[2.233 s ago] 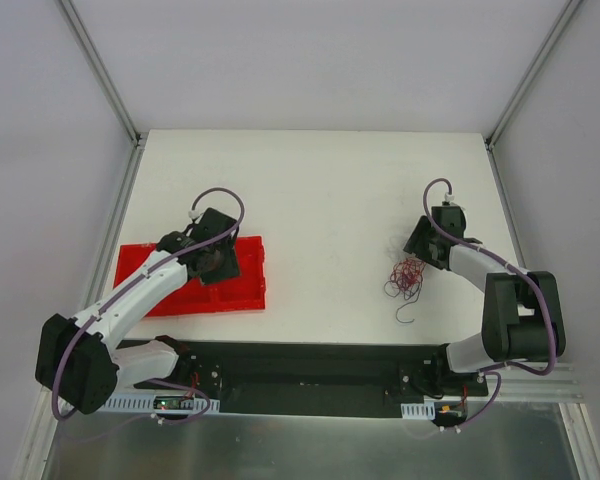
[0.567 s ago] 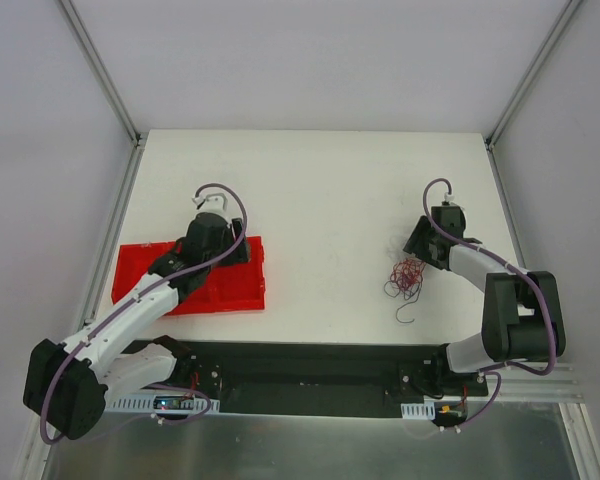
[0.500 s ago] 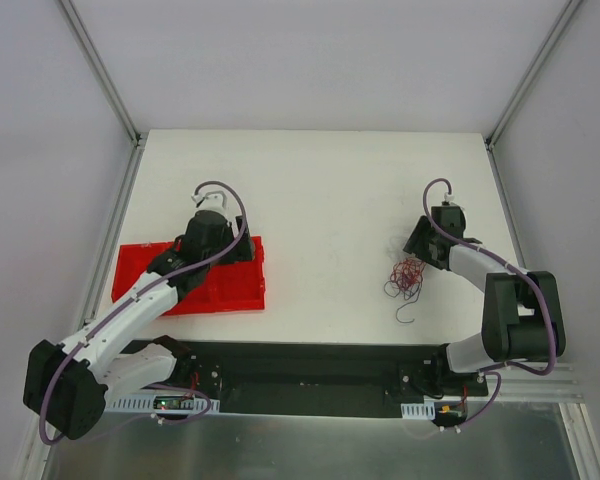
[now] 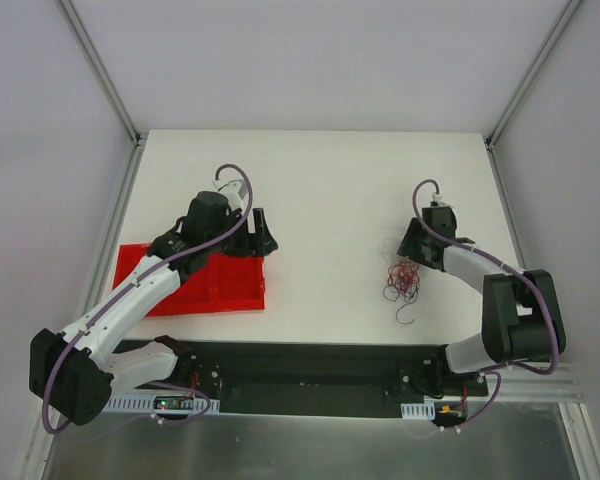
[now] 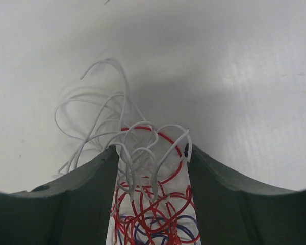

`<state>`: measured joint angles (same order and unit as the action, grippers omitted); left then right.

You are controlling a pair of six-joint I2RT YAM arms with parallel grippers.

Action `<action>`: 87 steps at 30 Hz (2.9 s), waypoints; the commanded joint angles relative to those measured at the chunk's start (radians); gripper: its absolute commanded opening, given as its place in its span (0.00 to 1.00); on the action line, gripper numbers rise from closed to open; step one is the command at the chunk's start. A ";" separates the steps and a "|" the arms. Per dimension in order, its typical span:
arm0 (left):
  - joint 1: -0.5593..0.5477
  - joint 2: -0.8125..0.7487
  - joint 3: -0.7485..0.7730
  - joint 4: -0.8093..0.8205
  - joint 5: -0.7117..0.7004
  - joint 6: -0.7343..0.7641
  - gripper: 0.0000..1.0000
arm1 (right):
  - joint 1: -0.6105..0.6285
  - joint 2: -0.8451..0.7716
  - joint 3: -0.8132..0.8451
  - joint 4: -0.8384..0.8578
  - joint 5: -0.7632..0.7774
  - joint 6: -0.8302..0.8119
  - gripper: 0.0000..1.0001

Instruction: Untangle the cables

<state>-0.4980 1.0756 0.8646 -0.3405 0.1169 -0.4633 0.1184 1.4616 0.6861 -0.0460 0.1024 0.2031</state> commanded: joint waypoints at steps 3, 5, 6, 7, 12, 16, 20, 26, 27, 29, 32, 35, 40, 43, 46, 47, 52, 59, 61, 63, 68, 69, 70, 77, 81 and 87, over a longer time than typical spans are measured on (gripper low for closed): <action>-0.011 0.084 -0.010 0.297 0.414 -0.087 0.72 | 0.156 0.000 0.036 0.041 -0.205 -0.071 0.56; -0.033 0.134 -0.015 0.378 0.444 -0.115 0.71 | 0.204 -0.024 0.043 0.075 -0.250 -0.093 0.56; -0.049 0.165 -0.009 0.399 0.440 -0.123 0.70 | 0.216 -0.046 0.035 0.102 -0.298 -0.103 0.56; -0.068 0.200 0.002 0.425 0.438 -0.127 0.68 | 0.221 -0.062 0.021 0.139 -0.340 -0.106 0.56; -0.172 0.415 0.120 0.454 0.402 -0.118 0.57 | 0.222 -0.104 -0.007 0.131 -0.289 -0.064 0.60; -0.211 0.596 0.240 0.422 0.409 -0.170 0.57 | 0.224 -0.138 0.039 -0.040 -0.228 -0.021 0.64; -0.223 0.727 0.335 0.387 0.383 -0.228 0.51 | 0.228 -0.213 0.023 -0.135 -0.241 -0.008 0.63; -0.235 0.814 0.401 0.376 0.348 -0.216 0.50 | 0.228 -0.394 -0.085 -0.175 -0.245 0.031 0.61; -0.244 0.825 0.415 0.376 0.343 -0.215 0.53 | 0.231 -0.409 -0.098 -0.176 -0.253 0.039 0.61; -0.275 0.836 0.448 0.365 0.310 -0.198 0.56 | 0.231 -0.432 -0.129 -0.166 -0.268 0.044 0.59; -0.310 0.862 0.502 0.313 0.255 -0.164 0.52 | 0.231 -0.452 -0.138 -0.195 -0.196 0.055 0.58; -0.344 0.882 0.551 0.270 0.170 -0.034 0.44 | 0.230 -0.469 -0.137 -0.230 -0.153 0.068 0.59; -0.384 0.862 0.541 0.259 0.119 0.266 0.43 | 0.230 -0.562 -0.171 -0.265 -0.148 0.102 0.58; -0.398 0.851 0.530 0.259 0.115 0.434 0.44 | 0.231 -0.636 -0.215 -0.267 -0.138 0.096 0.59; -0.422 0.863 0.536 0.261 0.109 0.601 0.45 | 0.230 -0.678 -0.232 -0.265 -0.138 0.085 0.59; -0.436 0.868 0.540 0.261 0.104 0.641 0.45 | 0.230 -0.681 -0.234 -0.267 -0.144 0.081 0.59; -0.456 0.893 0.560 0.253 0.161 0.773 0.45 | 0.228 -0.667 -0.232 -0.276 -0.161 0.070 0.59; -0.462 0.888 0.547 0.248 0.265 0.833 0.46 | 0.230 -0.688 -0.247 -0.267 -0.167 0.071 0.59; -0.468 0.915 0.570 0.233 0.216 0.839 0.45 | 0.230 -0.687 -0.246 -0.265 -0.168 0.070 0.59; -0.474 0.935 0.586 0.218 0.195 0.848 0.43 | 0.230 -0.688 -0.244 -0.268 -0.173 0.070 0.59; -0.487 0.969 0.608 0.213 0.142 0.873 0.32 | 0.230 -0.685 -0.249 -0.256 -0.175 0.073 0.59; -0.490 0.971 0.613 0.213 0.139 0.879 0.29 | 0.230 -0.681 -0.250 -0.252 -0.176 0.074 0.60; -0.491 0.971 0.614 0.215 0.127 0.881 0.25 | 0.230 -0.672 -0.252 -0.247 -0.187 0.076 0.60; -0.505 0.897 0.584 0.238 0.069 0.865 0.00 | 0.231 -0.586 -0.290 -0.151 -0.227 0.130 0.59; -0.505 0.830 0.554 0.251 0.078 0.829 0.00 | 0.231 -0.500 -0.278 -0.121 -0.205 0.140 0.59; -0.505 0.690 0.473 0.282 0.012 0.684 0.00 | 0.224 -0.347 -0.228 -0.114 -0.109 0.179 0.59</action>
<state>-0.9958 1.9198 1.3827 -0.1139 0.1692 0.3264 0.3454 1.0382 0.4103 -0.1856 -0.0811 0.3393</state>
